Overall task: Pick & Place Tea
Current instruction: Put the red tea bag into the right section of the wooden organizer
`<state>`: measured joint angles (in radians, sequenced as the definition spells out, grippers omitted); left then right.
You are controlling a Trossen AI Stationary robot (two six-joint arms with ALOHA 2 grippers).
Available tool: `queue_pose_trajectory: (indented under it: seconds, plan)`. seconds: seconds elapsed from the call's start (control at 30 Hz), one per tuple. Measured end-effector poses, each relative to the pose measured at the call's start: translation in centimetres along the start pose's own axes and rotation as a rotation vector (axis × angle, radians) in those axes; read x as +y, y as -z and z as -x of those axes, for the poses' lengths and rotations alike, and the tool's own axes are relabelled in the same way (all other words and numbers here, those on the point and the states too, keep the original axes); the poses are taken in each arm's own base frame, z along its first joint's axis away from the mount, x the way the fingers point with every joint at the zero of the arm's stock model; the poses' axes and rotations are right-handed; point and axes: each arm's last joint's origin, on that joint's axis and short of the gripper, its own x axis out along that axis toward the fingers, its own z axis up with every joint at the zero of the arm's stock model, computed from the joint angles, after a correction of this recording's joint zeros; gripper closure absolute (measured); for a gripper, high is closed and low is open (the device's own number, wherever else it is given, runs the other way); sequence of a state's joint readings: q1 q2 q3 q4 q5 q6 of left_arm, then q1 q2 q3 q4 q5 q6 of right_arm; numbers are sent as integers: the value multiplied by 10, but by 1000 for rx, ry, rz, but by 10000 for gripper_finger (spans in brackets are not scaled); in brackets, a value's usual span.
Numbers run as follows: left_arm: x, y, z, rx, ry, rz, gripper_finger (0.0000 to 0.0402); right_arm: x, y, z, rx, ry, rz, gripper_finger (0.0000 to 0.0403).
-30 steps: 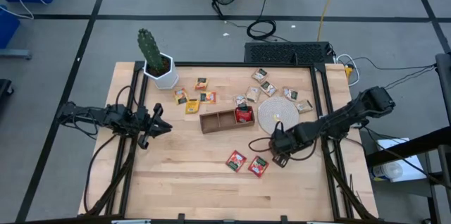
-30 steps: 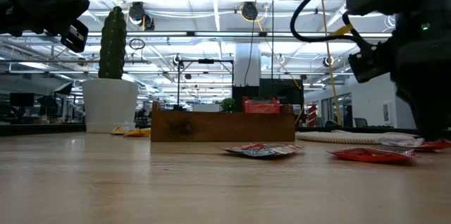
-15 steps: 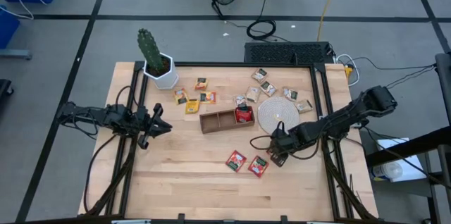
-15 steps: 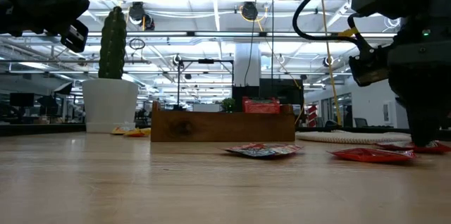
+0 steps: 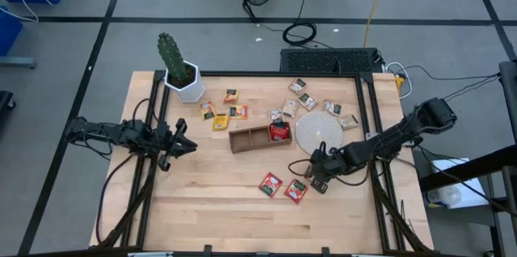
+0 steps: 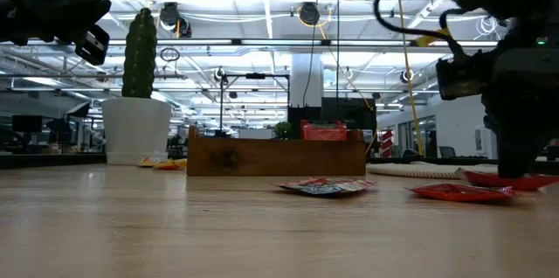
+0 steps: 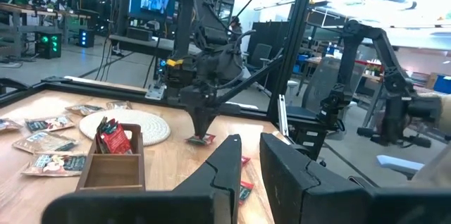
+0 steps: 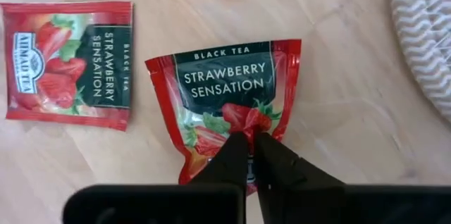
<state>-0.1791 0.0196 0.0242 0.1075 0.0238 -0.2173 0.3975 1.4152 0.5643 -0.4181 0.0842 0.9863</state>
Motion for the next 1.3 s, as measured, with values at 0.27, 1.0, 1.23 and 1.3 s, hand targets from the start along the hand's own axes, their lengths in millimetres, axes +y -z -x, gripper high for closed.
queue_pose_trajectory:
  seconds: [0.27,1.0,1.23,1.3]
  plan:
    - [0,0,0,0,0,0,344,40,-7,55,-690,-29,87,403]
    - [0,0,0,0,0,0,344,25,-101,-23,-1202,289,33,403]
    - [0,0,0,-1,0,0,344,29,-112,-42,-1180,337,62,403]
    - [0,0,0,0,0,0,344,32,-115,-43,-1181,351,83,403]
